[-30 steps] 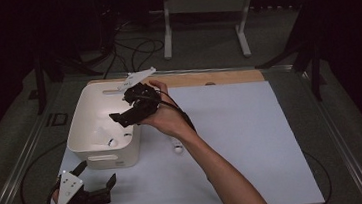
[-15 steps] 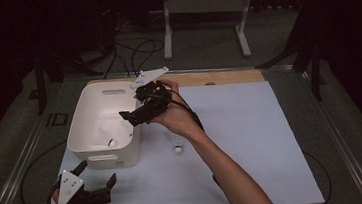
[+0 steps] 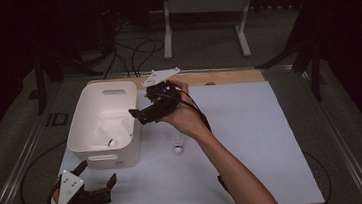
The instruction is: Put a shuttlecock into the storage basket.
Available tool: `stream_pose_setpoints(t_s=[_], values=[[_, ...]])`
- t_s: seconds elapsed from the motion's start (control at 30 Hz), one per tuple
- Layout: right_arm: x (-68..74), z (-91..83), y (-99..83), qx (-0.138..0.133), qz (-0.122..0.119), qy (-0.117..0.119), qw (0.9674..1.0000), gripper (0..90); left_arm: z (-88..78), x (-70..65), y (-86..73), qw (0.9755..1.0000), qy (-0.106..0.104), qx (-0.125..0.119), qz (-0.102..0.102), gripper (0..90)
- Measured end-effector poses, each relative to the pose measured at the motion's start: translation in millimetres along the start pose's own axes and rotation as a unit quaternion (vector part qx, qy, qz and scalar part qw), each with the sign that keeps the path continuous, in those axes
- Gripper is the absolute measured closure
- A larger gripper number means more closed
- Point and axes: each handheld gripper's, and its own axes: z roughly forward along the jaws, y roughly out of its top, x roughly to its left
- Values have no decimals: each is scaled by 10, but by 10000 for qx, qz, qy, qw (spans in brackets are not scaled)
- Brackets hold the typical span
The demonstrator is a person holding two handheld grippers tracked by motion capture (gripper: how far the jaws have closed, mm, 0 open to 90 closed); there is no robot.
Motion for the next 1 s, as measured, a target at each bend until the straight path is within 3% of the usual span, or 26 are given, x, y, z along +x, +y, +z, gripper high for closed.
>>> stream_pose_setpoints(t_s=[1.0], values=[[-189, -203, -196, 17, 69, -225, 9997, 89, 1, -1, -1, 10000, 3, -2, -2, 0]])
